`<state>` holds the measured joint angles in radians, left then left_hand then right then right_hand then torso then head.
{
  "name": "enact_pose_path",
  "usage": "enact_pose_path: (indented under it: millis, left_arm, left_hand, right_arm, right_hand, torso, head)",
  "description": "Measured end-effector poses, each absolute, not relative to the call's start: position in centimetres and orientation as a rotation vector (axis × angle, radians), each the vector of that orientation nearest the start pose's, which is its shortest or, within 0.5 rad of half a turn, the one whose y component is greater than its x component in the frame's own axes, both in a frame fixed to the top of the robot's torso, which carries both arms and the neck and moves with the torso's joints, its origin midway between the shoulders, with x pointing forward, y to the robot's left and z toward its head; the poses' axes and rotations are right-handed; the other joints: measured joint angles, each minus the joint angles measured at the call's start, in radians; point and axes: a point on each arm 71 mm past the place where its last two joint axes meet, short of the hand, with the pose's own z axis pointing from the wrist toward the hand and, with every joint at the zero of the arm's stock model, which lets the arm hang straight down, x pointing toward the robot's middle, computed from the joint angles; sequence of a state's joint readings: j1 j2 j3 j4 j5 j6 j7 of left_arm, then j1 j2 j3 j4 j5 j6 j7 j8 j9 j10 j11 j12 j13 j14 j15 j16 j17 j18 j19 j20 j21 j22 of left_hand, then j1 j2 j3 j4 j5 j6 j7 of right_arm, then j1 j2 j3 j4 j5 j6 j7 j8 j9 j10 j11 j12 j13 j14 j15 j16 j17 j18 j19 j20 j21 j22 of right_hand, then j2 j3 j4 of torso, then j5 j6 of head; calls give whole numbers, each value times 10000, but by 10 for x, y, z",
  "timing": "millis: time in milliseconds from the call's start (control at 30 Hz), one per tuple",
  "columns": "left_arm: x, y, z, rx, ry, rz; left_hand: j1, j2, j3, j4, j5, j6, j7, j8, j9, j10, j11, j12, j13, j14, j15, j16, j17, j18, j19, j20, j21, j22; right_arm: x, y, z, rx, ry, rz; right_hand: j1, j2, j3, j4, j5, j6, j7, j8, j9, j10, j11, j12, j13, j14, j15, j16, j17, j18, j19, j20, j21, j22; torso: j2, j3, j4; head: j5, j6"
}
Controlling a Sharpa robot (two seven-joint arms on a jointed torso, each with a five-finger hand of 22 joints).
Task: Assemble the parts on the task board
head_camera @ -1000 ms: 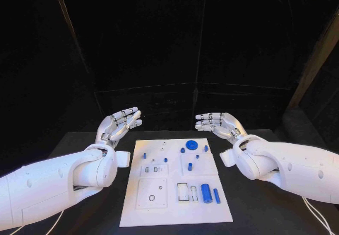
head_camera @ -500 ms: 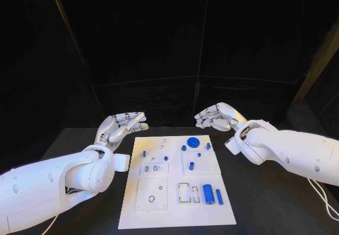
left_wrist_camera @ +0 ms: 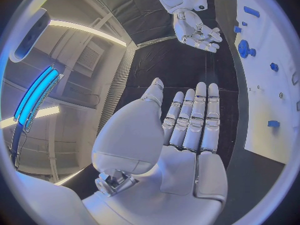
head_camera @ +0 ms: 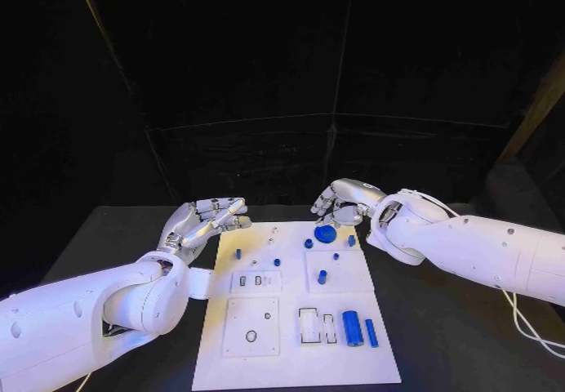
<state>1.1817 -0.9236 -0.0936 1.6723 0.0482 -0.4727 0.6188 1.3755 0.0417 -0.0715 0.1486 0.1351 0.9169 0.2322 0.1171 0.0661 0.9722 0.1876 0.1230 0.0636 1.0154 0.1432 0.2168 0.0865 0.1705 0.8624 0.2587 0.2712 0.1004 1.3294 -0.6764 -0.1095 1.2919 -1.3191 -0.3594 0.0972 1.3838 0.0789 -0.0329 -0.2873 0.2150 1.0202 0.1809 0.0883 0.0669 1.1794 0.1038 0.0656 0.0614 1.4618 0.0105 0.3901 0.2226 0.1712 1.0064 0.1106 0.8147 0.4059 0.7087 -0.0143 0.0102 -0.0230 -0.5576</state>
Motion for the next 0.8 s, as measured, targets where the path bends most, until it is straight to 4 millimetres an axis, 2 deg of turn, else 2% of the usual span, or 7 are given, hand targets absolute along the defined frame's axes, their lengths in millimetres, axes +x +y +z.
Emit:
enact_pose_path:
  millis: [167,367,467,567,800]
  left_arm:
    - [455,215,-183,-10872,12375,-15410]
    - [455,213,-183,-10870,12440,-15496]
    - [455,213,-183,-10868,12467,-15542]
    - [455,212,-183,-10864,12491,-15583]
    - [455,210,-181,-10833,12513,-15673]
  left_hand:
    - [0,0,0,0,0,0,0,0,1,0,0,-3,0,0,0,0,1,1,0,0,-4,-1]
    - [0,0,-20,-19,1,0,0,-16,-8,34,35,-67,1,35,36,-48,1,-1,33,-32,-72,-25]
    - [0,0,-27,-27,1,-1,0,-41,-8,34,35,-67,1,35,36,-48,1,-1,33,-33,-72,-31]
    - [0,0,-27,-27,1,-1,-1,-41,-8,34,35,-129,1,35,35,-116,1,0,69,3,-72,-49]
    - [0,0,-55,-55,1,-1,-1,-114,-7,34,36,-175,2,35,35,-118,2,-2,101,-28,-74,-60]
  right_arm:
    - [537,-164,-151,-2923,15602,6892]
    - [539,-154,-155,-3567,15998,6334]
    - [540,-151,-157,-3780,16214,6067]
    - [541,-148,-159,-3957,16419,5866]
    - [543,-146,-163,-4236,16801,5508]
  right_hand:
    - [-97,-33,0,0,-35,-22,-21,-190,0,-316,-1,0,12,0,0,738,592,0,116,-1,544,303]
    - [-209,5,68,14,-35,-151,-108,-190,0,-579,16,0,31,19,-19,2581,1841,-1,306,18,1505,842]
    - [-290,9,168,3,-35,-167,-92,-190,1,-579,16,0,31,18,-19,4003,3170,0,597,21,2272,1709]
    - [-299,18,180,13,-35,-167,-92,-190,1,-579,16,0,31,18,-19,4986,4130,0,885,54,2892,2527]
    - [-351,69,291,14,-35,-167,-92,-190,1,-579,16,0,30,18,-18,5962,5064,-17,1095,94,3510,3357]
  torso:
    - [151,-8,55]
    - [282,-21,95]
    - [334,-33,106]
    - [368,-37,120]
    - [425,-39,144]
  head:
    - [-18,35]
    - [-70,73]
    - [-97,78]
    - [-121,83]
    - [-148,84]
